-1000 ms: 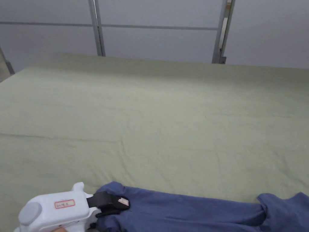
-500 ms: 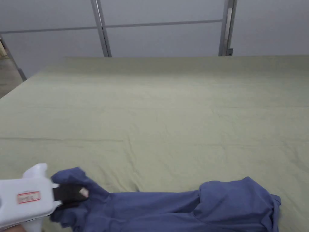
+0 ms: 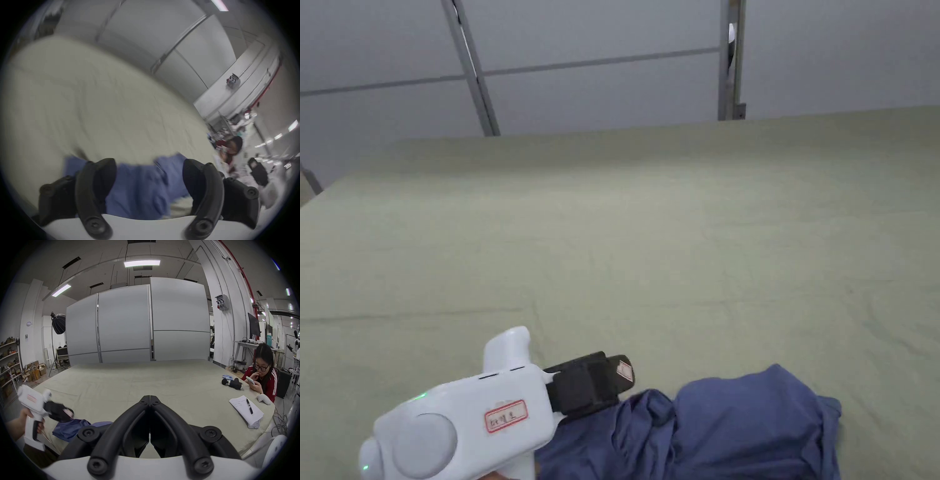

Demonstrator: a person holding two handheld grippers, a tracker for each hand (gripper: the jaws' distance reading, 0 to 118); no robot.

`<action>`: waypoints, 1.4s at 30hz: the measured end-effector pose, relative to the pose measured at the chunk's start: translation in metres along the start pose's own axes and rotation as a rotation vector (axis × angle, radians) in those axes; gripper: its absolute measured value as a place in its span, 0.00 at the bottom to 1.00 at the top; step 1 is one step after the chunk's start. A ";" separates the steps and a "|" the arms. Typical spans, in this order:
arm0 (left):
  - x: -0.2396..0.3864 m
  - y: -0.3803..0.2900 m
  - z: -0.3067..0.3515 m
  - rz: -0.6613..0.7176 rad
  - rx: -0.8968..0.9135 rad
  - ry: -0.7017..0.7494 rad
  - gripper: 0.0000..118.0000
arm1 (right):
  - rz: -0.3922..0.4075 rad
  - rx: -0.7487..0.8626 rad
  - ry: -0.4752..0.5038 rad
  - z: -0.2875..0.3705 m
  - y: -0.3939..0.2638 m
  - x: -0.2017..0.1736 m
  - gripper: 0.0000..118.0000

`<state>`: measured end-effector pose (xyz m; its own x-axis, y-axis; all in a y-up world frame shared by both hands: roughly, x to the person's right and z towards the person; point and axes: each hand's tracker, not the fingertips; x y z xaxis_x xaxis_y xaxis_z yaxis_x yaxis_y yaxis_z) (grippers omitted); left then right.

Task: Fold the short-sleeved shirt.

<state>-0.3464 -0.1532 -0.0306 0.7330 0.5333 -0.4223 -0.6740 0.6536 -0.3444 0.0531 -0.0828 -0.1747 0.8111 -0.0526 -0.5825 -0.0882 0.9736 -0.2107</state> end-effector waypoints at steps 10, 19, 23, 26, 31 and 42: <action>0.065 -0.081 -0.059 -0.322 -0.199 0.201 0.02 | -0.030 -0.012 0.027 -0.003 -0.010 -0.003 0.02; 0.057 -0.057 -0.058 -0.122 -0.143 0.005 0.02 | -0.033 -0.003 -0.013 0.001 -0.003 0.009 0.02; -0.011 -0.018 0.002 0.093 0.006 -0.059 0.02 | -0.050 -0.020 -0.010 -0.005 -0.007 0.006 0.02; -0.077 -0.010 0.035 0.295 0.084 -0.084 0.43 | -0.055 -0.039 0.005 -0.008 -0.010 0.001 0.02; -0.157 -0.024 0.032 0.527 -0.014 -0.195 1.00 | -0.063 -0.064 0.036 -0.012 -0.012 -0.011 0.02; -0.101 -0.056 -0.022 0.529 -0.092 -0.044 0.14 | -0.019 -0.054 0.046 -0.003 0.003 -0.028 0.02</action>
<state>-0.3848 -0.2556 0.0129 0.2929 0.8006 -0.5227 -0.9561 0.2409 -0.1668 0.0286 -0.0790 -0.1613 0.7857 -0.0826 -0.6131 -0.1046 0.9591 -0.2632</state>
